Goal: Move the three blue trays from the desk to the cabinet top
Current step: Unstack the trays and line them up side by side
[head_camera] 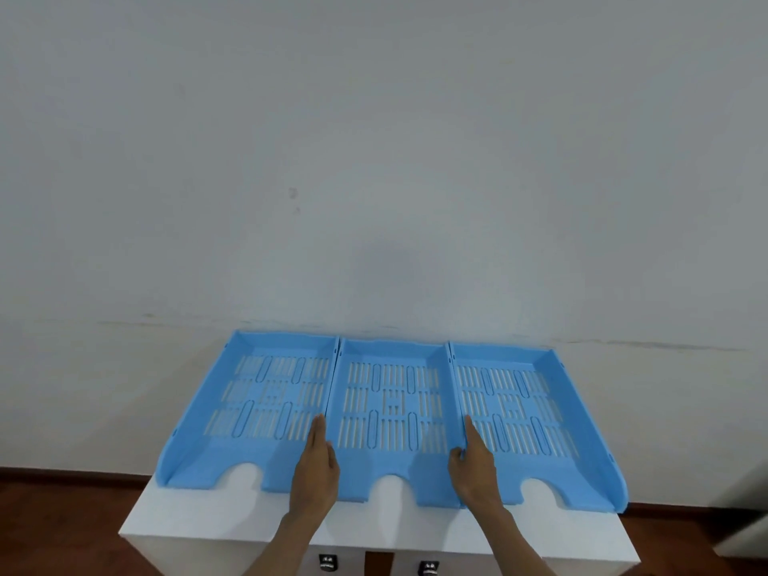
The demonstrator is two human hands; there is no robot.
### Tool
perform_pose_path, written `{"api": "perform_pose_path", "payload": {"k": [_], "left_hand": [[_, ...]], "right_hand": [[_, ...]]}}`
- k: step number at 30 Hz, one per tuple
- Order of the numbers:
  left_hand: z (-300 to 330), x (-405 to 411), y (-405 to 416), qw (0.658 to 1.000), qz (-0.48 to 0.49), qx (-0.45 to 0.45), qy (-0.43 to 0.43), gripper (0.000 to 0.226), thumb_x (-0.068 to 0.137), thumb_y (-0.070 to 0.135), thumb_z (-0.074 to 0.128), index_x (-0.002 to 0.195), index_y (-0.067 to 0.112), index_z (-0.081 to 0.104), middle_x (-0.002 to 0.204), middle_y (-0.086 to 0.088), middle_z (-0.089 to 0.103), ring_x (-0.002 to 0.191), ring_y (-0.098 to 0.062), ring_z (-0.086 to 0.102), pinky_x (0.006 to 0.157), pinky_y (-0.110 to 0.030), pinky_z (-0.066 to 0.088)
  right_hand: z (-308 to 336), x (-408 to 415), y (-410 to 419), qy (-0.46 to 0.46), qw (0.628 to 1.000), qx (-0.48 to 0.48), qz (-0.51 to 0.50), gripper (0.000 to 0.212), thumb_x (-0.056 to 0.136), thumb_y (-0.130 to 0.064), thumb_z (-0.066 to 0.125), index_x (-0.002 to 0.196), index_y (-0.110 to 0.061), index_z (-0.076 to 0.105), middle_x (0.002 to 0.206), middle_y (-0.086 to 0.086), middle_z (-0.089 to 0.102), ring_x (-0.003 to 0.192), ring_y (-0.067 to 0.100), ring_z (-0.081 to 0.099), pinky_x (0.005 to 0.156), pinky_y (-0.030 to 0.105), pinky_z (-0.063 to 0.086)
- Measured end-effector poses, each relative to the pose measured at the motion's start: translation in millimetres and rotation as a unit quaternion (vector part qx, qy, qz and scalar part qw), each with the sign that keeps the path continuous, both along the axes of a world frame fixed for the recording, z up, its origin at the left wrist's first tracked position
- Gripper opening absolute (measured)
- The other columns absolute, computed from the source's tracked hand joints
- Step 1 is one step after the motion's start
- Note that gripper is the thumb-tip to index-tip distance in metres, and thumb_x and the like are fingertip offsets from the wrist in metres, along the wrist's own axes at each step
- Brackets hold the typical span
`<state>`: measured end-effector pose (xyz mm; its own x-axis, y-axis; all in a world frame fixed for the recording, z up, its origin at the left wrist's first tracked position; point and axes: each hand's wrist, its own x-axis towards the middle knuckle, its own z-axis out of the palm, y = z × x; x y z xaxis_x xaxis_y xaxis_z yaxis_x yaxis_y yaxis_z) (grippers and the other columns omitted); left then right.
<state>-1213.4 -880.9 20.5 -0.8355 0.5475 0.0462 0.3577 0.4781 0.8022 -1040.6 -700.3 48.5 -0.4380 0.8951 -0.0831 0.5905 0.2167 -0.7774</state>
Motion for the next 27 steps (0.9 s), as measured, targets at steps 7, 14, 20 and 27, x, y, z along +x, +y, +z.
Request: {"api": "perform_pose_path", "payload": {"k": [7,14,20,27], "left_hand": [[-6,1,-6,1.0,-0.013,0.016,0.009,0.055,0.104,0.018,0.036,0.155,0.013,0.018,0.163,-0.001,0.023,0.148,-0.017,0.026,0.117,-0.028,0.021],[-12,1,-17,0.998,-0.03,0.014,0.06,0.06,0.103,0.023,0.042,0.156,0.022,0.014,0.162,0.005,0.023,0.147,-0.015,0.027,0.114,-0.035,0.033],[-19,-10,-23,0.985,-0.089,-0.044,0.143,0.069,0.098,0.011,0.048,0.156,0.018,0.012,0.164,0.008,0.013,0.11,-0.011,0.061,0.057,-0.002,0.039],[-18,-20,-12,0.984,-0.088,-0.034,0.153,0.064,0.1,0.016,0.047,0.155,0.024,0.016,0.161,0.019,0.01,0.137,0.01,0.023,0.084,0.0,0.036]], "right_hand": [[-21,28,-18,-0.006,0.999,0.019,0.028,0.073,0.095,-0.013,0.053,0.155,-0.027,0.013,0.114,0.008,0.06,0.084,0.017,0.059,0.079,0.036,0.056],[-25,32,-14,-0.028,0.987,0.116,0.104,0.079,0.094,-0.02,0.055,0.155,-0.022,0.006,0.161,-0.007,0.017,0.144,0.015,0.025,0.108,0.034,0.039],[-39,27,-4,-0.072,0.97,0.202,0.118,0.071,0.094,-0.017,0.052,0.154,-0.016,0.015,0.162,-0.001,0.016,0.142,0.018,0.031,0.109,0.03,0.036],[-43,14,11,-0.055,0.973,0.19,0.122,0.072,0.094,-0.019,0.053,0.154,-0.02,0.013,0.162,-0.007,0.014,0.135,0.017,0.04,0.106,0.03,0.042]]}}
